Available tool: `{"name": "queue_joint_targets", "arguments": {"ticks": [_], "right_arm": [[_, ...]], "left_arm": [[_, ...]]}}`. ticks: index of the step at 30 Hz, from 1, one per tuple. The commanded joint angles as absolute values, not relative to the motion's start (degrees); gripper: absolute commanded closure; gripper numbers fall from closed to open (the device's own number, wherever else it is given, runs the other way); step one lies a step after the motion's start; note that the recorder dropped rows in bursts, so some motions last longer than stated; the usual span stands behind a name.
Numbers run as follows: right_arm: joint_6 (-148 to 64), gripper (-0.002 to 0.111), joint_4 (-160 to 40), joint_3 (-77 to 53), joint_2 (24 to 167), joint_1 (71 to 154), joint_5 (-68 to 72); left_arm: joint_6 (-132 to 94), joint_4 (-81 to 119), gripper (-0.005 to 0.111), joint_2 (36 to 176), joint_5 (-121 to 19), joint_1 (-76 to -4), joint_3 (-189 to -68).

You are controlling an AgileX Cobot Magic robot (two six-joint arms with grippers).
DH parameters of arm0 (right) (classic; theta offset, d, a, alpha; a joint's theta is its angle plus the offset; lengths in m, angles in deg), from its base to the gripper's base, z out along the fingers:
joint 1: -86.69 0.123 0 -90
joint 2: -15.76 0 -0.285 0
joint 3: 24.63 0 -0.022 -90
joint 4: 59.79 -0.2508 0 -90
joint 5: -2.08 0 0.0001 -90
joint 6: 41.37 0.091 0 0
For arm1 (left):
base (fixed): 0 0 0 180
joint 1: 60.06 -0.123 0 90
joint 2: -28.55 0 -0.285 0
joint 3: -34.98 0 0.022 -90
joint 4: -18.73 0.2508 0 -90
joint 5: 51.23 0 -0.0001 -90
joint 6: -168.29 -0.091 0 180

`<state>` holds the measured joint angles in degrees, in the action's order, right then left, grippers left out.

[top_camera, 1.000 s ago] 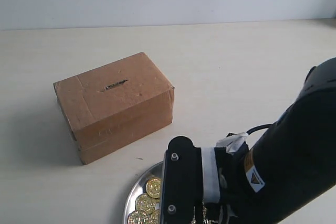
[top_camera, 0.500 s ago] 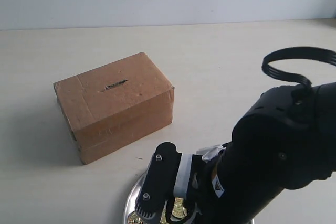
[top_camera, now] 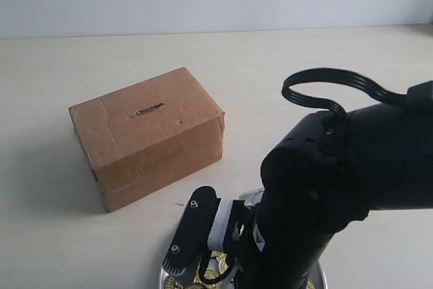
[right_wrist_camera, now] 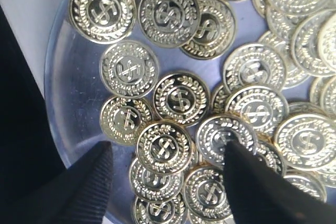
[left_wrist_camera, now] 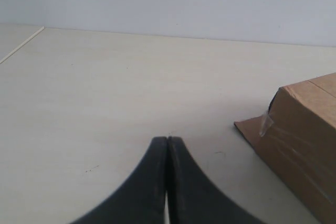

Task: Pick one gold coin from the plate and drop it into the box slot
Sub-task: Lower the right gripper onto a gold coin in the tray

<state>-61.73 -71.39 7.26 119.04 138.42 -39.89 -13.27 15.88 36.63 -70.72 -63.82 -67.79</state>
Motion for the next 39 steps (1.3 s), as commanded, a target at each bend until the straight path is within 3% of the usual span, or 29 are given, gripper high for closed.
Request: {"name": "queue_joint_targets", "arguments": {"ticks": [1,14,39], "right_arm": [[-64.48,0.049,-70.04,6.89,119.56,138.68,-40.84],[-86.21,0.052,-72.26,7.01,119.56,138.68,-43.95],[-92.88,0.053,-78.38,5.72,122.87,139.75,-32.49]], "left_arm": [[-13.24,15.35,0.107,36.33,-70.37,-64.06,-67.81],[-13.24,15.35,0.107,36.33,-70.37,-64.06,-67.81],[-13.24,15.35,0.107,36.33,-70.37,-64.06,-67.81]]}}
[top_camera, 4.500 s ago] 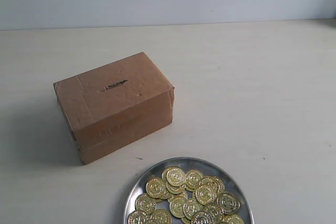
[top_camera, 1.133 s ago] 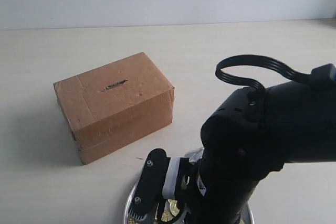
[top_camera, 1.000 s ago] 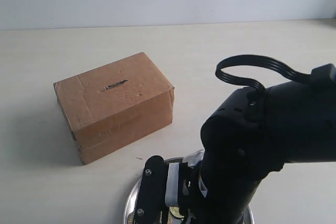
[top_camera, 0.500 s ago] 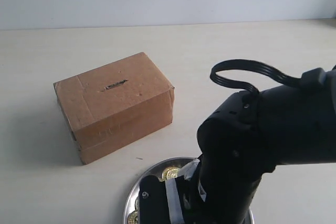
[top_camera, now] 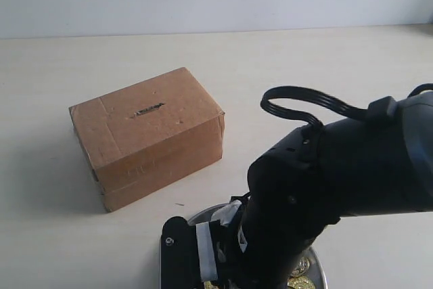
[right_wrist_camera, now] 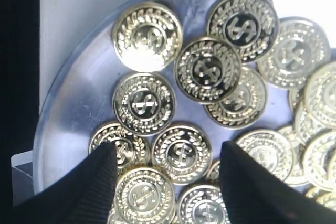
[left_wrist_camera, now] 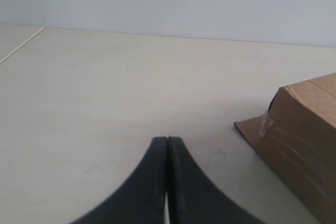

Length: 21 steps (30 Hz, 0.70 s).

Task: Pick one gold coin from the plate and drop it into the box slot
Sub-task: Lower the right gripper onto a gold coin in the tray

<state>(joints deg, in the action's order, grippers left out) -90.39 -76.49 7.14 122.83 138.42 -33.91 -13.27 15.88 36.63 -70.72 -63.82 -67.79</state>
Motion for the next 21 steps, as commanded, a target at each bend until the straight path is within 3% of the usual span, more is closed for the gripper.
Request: {"name": "queue_joint_targets", "arguments": {"ticks": [1,21], "right_arm": [[-92.77,0.054,-77.86,5.3,122.87,140.21,-32.48],[-92.65,0.054,-76.13,4.67,125.82,141.28,-23.28]], "left_arm": [[-13.24,15.35,0.107,36.33,-70.37,-64.06,-67.81],[-13.24,15.35,0.107,36.33,-70.37,-64.06,-67.81]]}}
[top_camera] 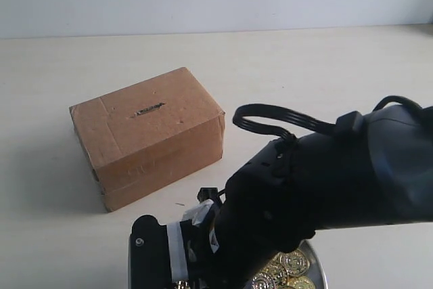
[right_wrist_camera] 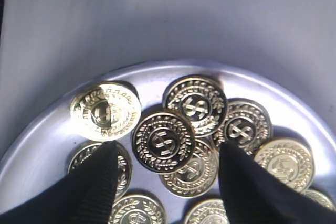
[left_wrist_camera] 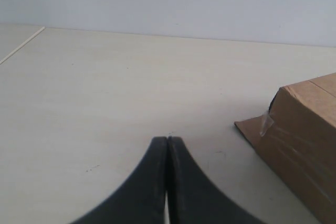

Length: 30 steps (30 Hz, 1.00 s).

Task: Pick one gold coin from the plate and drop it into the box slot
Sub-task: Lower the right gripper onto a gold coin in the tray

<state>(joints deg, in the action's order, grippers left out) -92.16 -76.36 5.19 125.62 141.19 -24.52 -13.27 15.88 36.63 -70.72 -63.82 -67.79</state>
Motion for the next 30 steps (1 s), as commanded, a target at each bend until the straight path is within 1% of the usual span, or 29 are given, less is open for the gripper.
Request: {"name": "queue_joint_targets", "arguments": {"ticks": [1,30], "right_arm": [[-92.65,0.054,-76.13,4.67,126.26,141.28,-22.99],[-92.44,0.055,-76.27,4.67,128.86,141.28,-20.66]], "left_arm": [[-13.24,15.35,0.107,36.33,-70.37,-64.06,-67.81],[-13.24,15.35,0.107,36.33,-70.37,-64.06,-67.81]]}}
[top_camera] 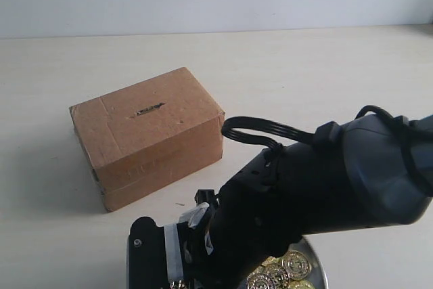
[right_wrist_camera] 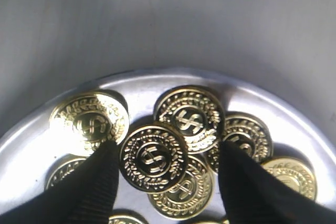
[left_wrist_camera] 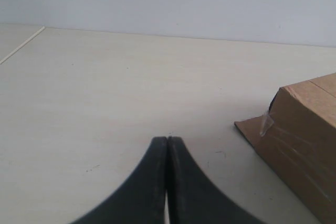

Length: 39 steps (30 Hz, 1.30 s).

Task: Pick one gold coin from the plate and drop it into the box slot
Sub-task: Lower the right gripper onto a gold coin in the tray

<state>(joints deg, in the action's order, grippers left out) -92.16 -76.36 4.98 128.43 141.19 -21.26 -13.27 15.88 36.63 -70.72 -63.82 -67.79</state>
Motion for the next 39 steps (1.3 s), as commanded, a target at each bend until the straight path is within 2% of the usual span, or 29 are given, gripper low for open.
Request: {"name": "queue_joint_targets", "arguments": {"ticks": [1,15,25,39], "right_arm": [[-92.44,0.056,-76.27,4.67,128.9,141.28,-20.56],[-92.12,0.06,-75.9,4.67,128.9,141.28,-19.5],[-76.59,0.06,-74.83,4.67,128.9,141.28,-18.38],[-72.81,0.063,-73.6,4.67,128.94,141.28,-19.21]], "left_arm": [[-13.24,15.35,0.107,36.33,-70.37,-64.06,-67.81],[-13.24,15.35,0.107,36.33,-70.37,-64.06,-67.81],[-13.24,15.35,0.107,36.33,-70.37,-64.06,-67.81],[-13.24,15.35,0.107,36.33,-70.37,-64.06,-67.81]]}}
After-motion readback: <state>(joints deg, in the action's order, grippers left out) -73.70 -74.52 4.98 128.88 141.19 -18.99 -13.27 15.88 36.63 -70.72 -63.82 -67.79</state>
